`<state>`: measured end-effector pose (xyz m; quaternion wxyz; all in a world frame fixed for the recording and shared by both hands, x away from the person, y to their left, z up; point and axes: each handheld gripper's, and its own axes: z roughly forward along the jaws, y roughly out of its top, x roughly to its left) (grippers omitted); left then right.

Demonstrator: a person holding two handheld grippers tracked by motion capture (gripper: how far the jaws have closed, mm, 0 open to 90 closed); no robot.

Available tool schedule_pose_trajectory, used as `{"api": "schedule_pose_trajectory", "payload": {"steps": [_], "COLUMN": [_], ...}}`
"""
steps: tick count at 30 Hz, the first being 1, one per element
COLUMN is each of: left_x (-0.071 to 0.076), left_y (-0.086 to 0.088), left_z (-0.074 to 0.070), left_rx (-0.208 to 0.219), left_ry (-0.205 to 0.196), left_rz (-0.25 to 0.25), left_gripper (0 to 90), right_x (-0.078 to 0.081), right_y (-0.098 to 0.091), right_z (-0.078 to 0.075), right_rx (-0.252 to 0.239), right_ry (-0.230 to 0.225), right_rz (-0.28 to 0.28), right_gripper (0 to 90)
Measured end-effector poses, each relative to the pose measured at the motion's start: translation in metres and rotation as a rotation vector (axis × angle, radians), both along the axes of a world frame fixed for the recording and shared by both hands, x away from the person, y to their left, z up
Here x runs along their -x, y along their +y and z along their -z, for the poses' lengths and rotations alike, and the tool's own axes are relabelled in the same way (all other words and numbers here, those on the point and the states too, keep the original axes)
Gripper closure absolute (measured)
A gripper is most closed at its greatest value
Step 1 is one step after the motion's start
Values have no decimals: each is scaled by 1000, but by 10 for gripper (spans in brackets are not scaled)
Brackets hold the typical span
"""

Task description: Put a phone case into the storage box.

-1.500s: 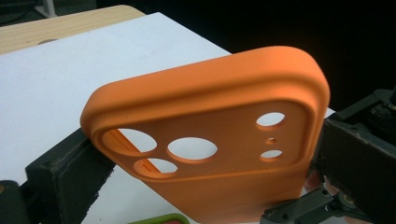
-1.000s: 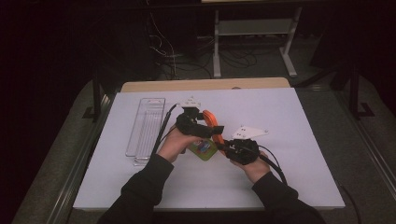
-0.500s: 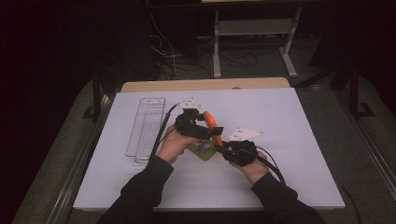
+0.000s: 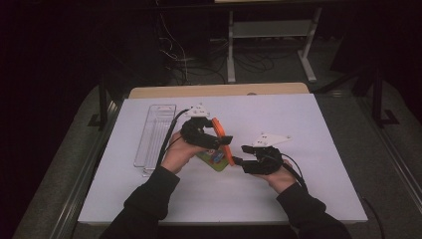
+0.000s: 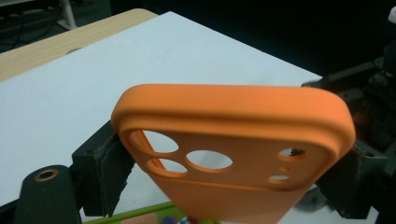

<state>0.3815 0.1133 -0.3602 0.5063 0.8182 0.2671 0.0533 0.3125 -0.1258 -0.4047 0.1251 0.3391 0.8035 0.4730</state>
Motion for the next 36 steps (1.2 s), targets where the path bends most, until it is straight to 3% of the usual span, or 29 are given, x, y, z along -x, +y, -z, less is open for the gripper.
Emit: {"api": "schedule_pose_trajectory", "payload": {"steps": [1,2,7,8,13,14,17,23,28,36], "left_x": [0,-1,-3,-3,-6,-7,-10,-16,-26,-41], "left_y": [1,3,10,13,20,22,27,39,56,87], "left_z": [0,-1,-3,-5,-8,-9,-14,-21,-38,-66], "left_rx": [-1,-8,-21,-26,-32,-35,-41,-57,-74,-106], "left_ry": [-2,-6,-24,-30,-26,-23,-19,-23,-50,-84], "left_rz": [-4,-7,-31,-44,-65,-71,-82,-106,-145,-222], "left_gripper": [151,152,153,154,154,154,154,154,154,154], "right_x": [0,0,-1,-1,2,5,11,19,28,36], "right_y": [0,-5,-15,-20,-31,-37,-46,-57,-65,-76], "right_z": [0,-1,0,2,9,12,18,21,27,31], "right_rx": [0,-4,11,21,44,66,108,103,131,88], "right_ry": [0,23,26,28,41,48,16,30,17,30], "right_rz": [0,-5,13,24,33,44,70,83,57,52], "right_gripper": [400,340,252,180,71,0,0,0,0,0]}}
